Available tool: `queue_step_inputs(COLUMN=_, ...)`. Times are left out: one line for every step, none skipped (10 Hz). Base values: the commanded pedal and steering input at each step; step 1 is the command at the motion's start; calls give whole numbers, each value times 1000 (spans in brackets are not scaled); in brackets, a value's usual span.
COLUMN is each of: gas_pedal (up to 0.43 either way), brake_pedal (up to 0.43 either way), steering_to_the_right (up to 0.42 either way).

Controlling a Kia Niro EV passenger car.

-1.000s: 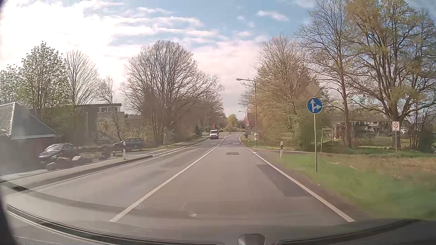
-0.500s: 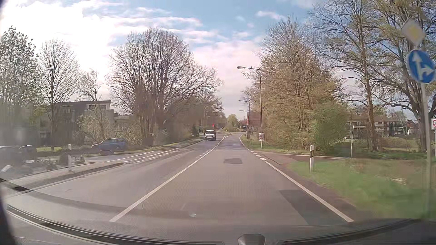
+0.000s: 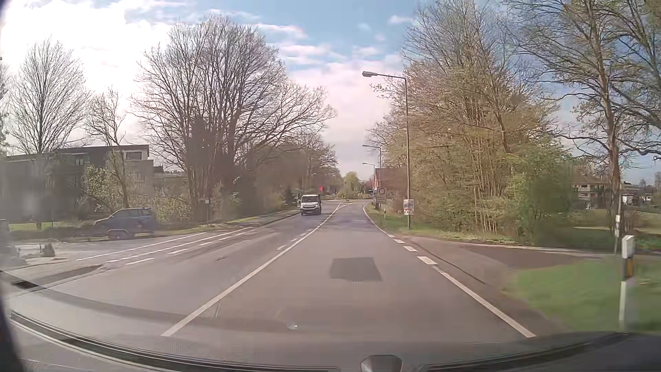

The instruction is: Follow the waypoints while adhering to traffic rules and regulations

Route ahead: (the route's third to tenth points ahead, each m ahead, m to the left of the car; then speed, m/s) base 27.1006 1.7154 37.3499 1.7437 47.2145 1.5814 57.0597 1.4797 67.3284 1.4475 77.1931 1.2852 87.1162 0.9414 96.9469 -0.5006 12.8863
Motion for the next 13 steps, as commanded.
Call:
queue_step_inputs(gas_pedal=79, brake_pedal=0, steering_to_the_right=0)
queue_step_inputs(gas_pedal=79, brake_pedal=0, steering_to_the_right=0)
queue_step_inputs(gas_pedal=79, brake_pedal=0, steering_to_the_right=0)
queue_step_inputs(gas_pedal=79, brake_pedal=0, steering_to_the_right=0)
queue_step_inputs(gas_pedal=79, brake_pedal=0, steering_to_the_right=0)
queue_step_inputs(gas_pedal=79, brake_pedal=0, steering_to_the_right=-1)
queue_step_inputs(gas_pedal=87, brake_pedal=0, steering_to_the_right=-2)
queue_step_inputs(gas_pedal=87, brake_pedal=6, steering_to_the_right=-2)
queue_step_inputs(gas_pedal=87, brake_pedal=0, steering_to_the_right=-2)
queue_step_inputs(gas_pedal=87, brake_pedal=0, steering_to_the_right=-2)
queue_step_inputs(gas_pedal=87, brake_pedal=0, steering_to_the_right=-2)
queue_step_inputs(gas_pedal=87, brake_pedal=0, steering_to_the_right=-2)
queue_step_inputs(gas_pedal=87, brake_pedal=6, steering_to_the_right=-2)
